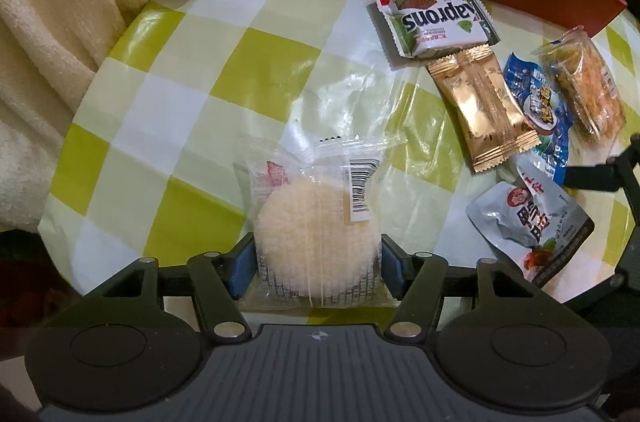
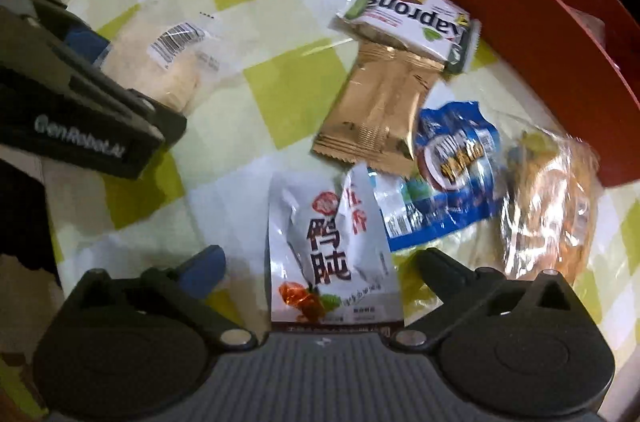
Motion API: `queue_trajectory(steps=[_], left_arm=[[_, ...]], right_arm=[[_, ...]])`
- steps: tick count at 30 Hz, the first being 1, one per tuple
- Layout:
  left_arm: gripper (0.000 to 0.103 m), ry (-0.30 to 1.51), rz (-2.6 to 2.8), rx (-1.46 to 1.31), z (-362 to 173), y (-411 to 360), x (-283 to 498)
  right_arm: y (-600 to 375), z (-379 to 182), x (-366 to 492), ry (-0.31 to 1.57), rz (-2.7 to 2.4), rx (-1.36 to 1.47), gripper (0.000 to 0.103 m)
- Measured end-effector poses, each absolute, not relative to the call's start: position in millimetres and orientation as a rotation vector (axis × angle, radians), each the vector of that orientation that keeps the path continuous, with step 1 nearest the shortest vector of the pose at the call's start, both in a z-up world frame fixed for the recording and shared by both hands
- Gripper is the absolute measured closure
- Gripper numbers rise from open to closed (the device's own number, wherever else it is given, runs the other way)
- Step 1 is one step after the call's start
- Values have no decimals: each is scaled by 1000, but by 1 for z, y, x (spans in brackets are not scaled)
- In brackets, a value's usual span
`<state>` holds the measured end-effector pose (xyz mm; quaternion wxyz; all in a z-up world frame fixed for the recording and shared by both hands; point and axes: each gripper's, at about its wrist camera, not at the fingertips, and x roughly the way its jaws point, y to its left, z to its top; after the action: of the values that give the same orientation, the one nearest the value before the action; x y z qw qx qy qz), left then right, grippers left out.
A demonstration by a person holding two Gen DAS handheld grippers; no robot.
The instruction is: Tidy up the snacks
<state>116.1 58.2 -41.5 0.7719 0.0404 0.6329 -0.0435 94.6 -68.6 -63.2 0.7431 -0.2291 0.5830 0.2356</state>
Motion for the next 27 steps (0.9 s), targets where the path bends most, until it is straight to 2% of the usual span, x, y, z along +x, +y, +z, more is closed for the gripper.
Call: queue_trajectory(steps=[5, 12, 13, 15, 16, 21, 27], left_arm=[[32, 1381, -89, 97, -46, 55, 118], [30, 1384, -91, 107, -49, 52, 117], [30, 1384, -91, 106, -49, 52, 117], [31, 1383, -91, 110, -50, 52, 117], [31, 1382, -91, 114, -49, 52, 117], [37, 1364, -92, 114, -45, 48, 115], [38, 1308, -109, 91, -26, 44, 109]], right_arm=[[-58, -66, 107, 1306, 571, -565, 0], [-70, -64, 100, 1255, 542, -505, 0], [-74, -62, 97, 1242, 541, -502, 3], [-79, -56, 89, 1221, 534, -498, 20], [-81, -52, 86, 1217, 537, -496, 41], [-98, -45, 68, 1174, 505, -521, 44], [-127, -14, 55, 1092, 467, -324, 44]])
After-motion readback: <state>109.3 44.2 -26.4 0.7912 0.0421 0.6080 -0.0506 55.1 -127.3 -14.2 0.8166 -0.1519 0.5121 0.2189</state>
